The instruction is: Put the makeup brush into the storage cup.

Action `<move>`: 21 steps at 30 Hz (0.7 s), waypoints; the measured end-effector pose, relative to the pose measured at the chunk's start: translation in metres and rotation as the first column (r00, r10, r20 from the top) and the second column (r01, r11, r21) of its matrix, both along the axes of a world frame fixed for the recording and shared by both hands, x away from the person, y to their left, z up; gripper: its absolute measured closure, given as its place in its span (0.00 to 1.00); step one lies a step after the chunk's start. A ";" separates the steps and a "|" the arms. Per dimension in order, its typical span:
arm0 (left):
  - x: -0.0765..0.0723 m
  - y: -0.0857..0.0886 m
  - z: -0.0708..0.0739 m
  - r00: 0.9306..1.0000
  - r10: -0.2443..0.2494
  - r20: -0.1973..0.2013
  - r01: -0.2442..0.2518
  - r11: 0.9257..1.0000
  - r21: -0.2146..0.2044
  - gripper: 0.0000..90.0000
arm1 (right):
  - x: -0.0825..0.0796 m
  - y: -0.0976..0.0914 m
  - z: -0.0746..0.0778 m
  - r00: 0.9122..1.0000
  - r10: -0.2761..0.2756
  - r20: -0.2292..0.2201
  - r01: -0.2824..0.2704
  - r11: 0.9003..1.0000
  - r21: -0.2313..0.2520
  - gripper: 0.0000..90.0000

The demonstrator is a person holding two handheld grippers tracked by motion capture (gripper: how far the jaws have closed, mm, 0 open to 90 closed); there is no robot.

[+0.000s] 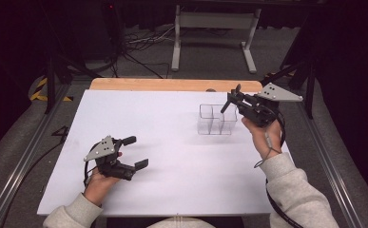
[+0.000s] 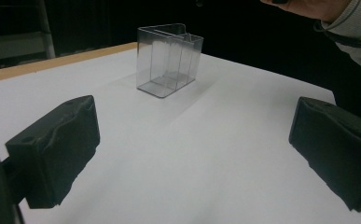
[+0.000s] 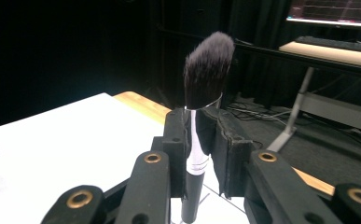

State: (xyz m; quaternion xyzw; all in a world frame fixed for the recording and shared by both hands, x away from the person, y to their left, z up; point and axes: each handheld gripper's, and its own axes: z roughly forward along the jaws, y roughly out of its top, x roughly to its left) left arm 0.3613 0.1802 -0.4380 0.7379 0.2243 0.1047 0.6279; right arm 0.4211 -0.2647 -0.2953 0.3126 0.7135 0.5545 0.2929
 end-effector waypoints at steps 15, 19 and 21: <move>0.000 0.001 0.001 0.999 0.032 0.022 -0.032 0.999 0.016 0.02 | 0.015 -0.008 -0.004 0.993 -0.118 -0.008 0.118 0.993 -0.017 0.85; 0.000 0.001 0.001 0.999 0.031 0.022 -0.032 0.999 0.017 0.02 | 0.018 -0.010 -0.005 0.991 -0.132 -0.011 0.131 0.991 -0.017 0.85; 0.000 0.001 0.000 1.000 0.025 0.018 -0.025 0.999 0.027 0.02 | 0.019 -0.010 -0.007 0.992 -0.129 -0.011 0.129 0.991 -0.016 0.85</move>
